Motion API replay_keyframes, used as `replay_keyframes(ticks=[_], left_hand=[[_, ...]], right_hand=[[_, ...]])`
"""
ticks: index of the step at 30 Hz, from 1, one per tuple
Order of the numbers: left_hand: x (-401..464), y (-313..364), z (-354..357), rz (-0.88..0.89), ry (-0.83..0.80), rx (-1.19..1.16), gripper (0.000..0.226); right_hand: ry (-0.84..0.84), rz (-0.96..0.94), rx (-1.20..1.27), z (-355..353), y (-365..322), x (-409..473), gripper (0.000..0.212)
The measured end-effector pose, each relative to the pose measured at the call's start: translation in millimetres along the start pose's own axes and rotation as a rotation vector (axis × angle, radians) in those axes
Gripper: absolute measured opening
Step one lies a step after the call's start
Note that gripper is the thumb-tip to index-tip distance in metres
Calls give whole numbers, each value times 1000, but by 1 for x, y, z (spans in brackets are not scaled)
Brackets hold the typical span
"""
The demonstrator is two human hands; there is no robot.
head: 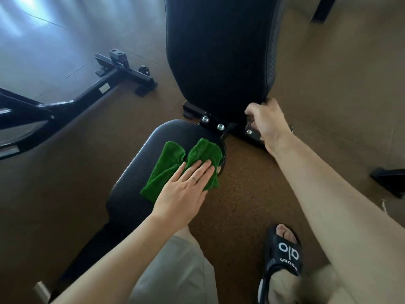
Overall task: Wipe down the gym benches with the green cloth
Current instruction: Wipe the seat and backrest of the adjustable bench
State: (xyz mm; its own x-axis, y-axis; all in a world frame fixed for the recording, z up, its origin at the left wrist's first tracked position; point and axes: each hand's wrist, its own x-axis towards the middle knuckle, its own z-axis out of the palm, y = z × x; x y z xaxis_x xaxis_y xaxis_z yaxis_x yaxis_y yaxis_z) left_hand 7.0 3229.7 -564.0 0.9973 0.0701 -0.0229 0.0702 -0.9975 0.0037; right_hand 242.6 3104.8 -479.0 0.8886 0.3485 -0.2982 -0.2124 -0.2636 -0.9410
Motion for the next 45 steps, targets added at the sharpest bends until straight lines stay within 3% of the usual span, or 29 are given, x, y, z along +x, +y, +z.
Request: replay_keyframes(ticks=[4,8,11,14,16,18,21,24,28,32,36,40,44,45], left_hand=[[0,-3,5,11,98,-17,56],[6,-2,0,-39,159,-223,41],[20,0,-30,-346,200,-728,21],[49,-7,-70,-814,282,-1531,26],[70,-15,-92,-981,369,-1907,27],[86,-18,-110,-957,391,-2174,40],[111,-17,-131,-798,403,-2374,55],[129,-12,-147,-713,490,-2514,56],[141,4,-160,-654,631,-2573,67],[142,3,-176,-571,864,-2610,57],[164,1,-222,-486,1089,-2384,45],[226,39,-273,-501,1152,-2017,49],[277,76,-269,-479,1293,-1154,57],[283,74,-265,-510,1318,-1068,57]], right_hand=[[32,-344,-253,-22,-47,-25,114],[65,-499,-313,-12,-76,-11,125],[86,-424,-320,-7,-84,3,108],[158,-416,-392,-8,-81,13,76],[160,-433,-401,-7,-78,18,68],[124,-454,-399,-7,-75,25,63],[80,-468,-406,-11,-70,34,49],[43,-502,-376,-12,-65,38,49],[56,-549,-325,-12,-59,43,49],[70,-603,-295,-11,-52,43,43],[2,-587,-316,-14,-50,45,42],[-6,-625,-349,-17,-48,47,42],[-82,-570,-398,-23,-48,53,46],[-91,-582,-404,-25,-47,53,51]])
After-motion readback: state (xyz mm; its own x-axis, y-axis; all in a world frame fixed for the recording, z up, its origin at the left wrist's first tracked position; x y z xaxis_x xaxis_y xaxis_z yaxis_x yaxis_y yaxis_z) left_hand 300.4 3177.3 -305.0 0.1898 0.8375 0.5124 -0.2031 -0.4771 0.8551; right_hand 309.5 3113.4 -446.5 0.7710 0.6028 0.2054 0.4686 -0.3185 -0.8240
